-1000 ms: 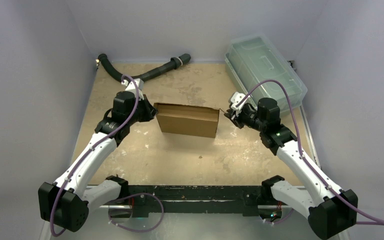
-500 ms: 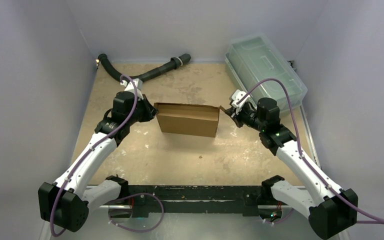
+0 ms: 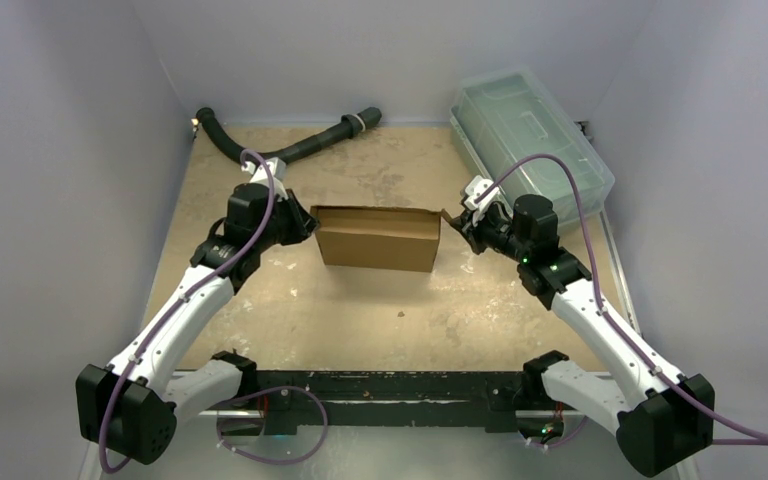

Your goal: Fold the paper box

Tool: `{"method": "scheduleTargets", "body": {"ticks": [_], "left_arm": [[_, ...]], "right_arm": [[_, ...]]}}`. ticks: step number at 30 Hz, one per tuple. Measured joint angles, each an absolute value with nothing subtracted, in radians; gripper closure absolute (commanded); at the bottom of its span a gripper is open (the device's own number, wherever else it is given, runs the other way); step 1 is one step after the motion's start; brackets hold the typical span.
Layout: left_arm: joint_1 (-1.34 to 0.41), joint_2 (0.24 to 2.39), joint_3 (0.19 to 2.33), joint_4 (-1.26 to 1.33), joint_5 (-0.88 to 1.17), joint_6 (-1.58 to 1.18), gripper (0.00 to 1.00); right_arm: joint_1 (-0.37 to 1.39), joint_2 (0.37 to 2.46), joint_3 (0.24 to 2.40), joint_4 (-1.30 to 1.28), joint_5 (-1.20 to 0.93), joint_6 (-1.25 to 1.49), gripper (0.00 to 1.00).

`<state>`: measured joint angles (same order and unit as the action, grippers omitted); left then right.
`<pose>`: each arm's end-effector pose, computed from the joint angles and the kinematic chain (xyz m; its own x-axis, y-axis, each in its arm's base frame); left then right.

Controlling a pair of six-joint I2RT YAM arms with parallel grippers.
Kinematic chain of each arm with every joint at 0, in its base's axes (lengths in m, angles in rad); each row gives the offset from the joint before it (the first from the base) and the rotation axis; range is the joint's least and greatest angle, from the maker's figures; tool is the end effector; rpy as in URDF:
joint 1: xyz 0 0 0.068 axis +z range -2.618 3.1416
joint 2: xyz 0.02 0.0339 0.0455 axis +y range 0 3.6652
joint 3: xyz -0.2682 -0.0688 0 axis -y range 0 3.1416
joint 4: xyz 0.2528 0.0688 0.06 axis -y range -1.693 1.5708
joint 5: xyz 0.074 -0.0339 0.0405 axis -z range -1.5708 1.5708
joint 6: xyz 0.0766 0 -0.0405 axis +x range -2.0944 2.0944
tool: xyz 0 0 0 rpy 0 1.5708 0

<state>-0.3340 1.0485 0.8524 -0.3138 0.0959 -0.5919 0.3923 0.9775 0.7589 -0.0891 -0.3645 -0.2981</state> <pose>0.2593 -0.0977 0.2822 -0.6088 -0.3766 -0.6982 0.0791 0.8470 -0.5258 0.2377 0.1279 0.2955 -0.0704 -0.3261 -0.9427 -0.7237 0.6671 -0.1767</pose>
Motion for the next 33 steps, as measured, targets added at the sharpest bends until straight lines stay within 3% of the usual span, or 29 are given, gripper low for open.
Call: {"method": "scheduleTargets", "body": {"ticks": [13,25,33], "left_arm": [[-0.347,1.036,0.852,-0.323,0.104,-0.596,0.78],[-0.354,0.968,0.852,-0.382,0.110,-0.580,0.50],[-0.355,0.891,0.849,-0.394,0.109,-0.534,0.45]], "right_arm": [[0.392,0.978,0.759,-0.089,-0.350,-0.306,1.00],[0.393,0.977,0.759,-0.089,-0.349,-0.320,1.00],[0.393,0.977,0.759,-0.090,-0.350,-0.326,1.00]]}}
